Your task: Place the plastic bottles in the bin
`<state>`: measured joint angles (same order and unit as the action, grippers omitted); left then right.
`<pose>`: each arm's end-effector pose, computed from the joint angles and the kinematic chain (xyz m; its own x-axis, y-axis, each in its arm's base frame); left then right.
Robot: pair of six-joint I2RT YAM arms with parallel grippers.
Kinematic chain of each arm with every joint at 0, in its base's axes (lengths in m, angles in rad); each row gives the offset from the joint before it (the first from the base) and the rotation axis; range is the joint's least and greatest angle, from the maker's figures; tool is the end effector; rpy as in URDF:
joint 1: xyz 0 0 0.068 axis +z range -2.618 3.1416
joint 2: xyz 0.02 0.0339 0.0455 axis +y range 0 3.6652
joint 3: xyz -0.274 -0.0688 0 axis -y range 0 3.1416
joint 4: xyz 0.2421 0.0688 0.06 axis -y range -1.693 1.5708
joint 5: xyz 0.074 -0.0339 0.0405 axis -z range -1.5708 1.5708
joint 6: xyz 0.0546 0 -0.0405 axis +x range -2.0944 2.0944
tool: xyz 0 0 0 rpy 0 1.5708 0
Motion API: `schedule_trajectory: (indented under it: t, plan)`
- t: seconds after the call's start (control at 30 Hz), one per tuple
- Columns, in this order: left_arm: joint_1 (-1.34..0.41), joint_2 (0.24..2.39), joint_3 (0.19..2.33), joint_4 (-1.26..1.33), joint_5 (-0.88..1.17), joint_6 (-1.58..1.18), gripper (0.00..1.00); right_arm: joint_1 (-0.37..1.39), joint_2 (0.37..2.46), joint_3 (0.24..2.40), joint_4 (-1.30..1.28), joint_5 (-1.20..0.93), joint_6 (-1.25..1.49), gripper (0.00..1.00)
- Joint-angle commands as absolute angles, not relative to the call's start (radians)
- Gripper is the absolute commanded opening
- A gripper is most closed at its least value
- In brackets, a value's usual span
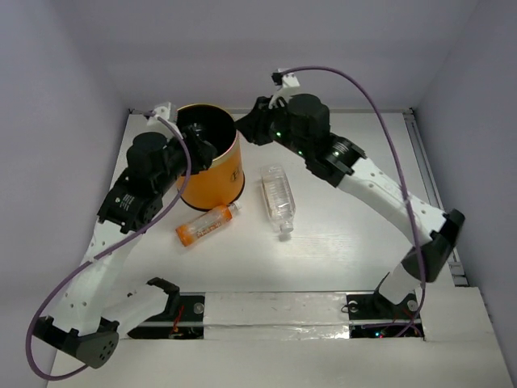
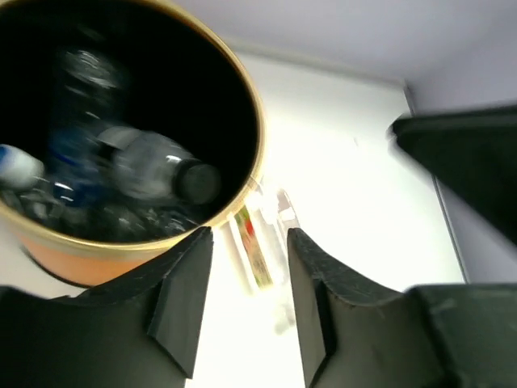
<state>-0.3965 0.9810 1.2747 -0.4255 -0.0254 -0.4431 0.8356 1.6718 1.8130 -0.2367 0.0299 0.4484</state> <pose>0.1937 -0.0796 0.4518 -0.2651 -0.3537 -0.8970 0.2758 0.8636 -0.4220 0.2741 0.3007 0.4673 -0.3704 0.2365 -0.8983 -0.6224 0.6547 0.4290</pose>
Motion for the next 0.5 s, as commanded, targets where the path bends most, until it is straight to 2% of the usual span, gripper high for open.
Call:
schedule_trajectory:
  t: [0.0,0.03,0.07,0.13,0.3,0.43,0.47]
  plan:
    - [-0.483,0.965,1.247,-0.451,0.040,-0.378,0.36,0.836,1.542,1.672,-0.146,0.097,0.459,0.21]
    - [-0.533,0.968,1.244,-0.472,0.028,-0.373,0.35,0.827,1.511,1.637,-0.153,0.116,0.460,0.11]
    - [-0.554,0.980,1.241,-0.500,0.015,-0.371,0.33,0.815,1.478,1.552,-0.161,0.118,0.474,0.07]
    - [-0.577,0.994,1.229,-0.578,-0.023,-0.382,0.28,0.799,1.374,1.450,-0.163,0.111,0.497,0.05]
    - [-0.586,1.008,1.140,-0.666,-0.008,-0.384,0.27,0.766,1.171,1.156,-0.172,0.135,0.549,0.05]
    - [-0.586,1.074,1.091,-0.704,0.009,-0.362,0.35,0.730,1.033,0.952,-0.164,0.149,0.612,0.06]
    - [-0.586,1.107,1.071,-0.703,0.009,-0.345,0.41,0.730,0.997,0.930,-0.163,0.150,0.633,0.06]
